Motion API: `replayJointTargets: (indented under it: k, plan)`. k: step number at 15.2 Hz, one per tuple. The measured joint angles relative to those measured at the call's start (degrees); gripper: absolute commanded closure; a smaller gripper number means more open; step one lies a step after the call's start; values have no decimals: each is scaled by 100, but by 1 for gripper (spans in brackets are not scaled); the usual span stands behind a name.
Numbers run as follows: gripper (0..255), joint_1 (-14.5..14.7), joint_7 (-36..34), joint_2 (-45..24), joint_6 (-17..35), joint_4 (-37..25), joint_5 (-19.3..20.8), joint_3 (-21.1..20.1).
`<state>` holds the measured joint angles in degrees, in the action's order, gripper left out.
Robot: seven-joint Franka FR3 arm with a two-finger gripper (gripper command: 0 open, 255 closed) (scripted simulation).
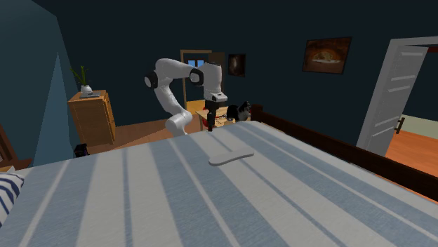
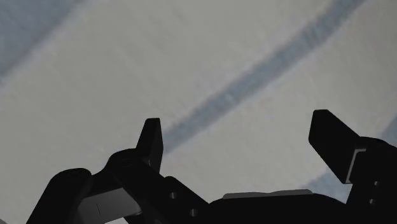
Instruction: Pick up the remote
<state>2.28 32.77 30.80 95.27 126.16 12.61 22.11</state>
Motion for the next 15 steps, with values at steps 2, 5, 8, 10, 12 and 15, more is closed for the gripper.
replayJointTargets:
  k: [2, 5, 8, 10, 12, 15]
  plan:
    - [0, 91, 574, -354, 68, -337, -8, 295]
    - [0, 230, 1443, -923, 191, -845, -114, 732]
    - [0, 372, 2340, -1627, 232, -1509, -390, 1140]
    - [0, 426, 3017, -2256, 274, -2043, -715, 1443]
    - [0, 403, 3645, -2727, 216, -2489, -1013, 1633]
    - [0, 192, 4636, -3739, -17, -3502, -1687, 1847]
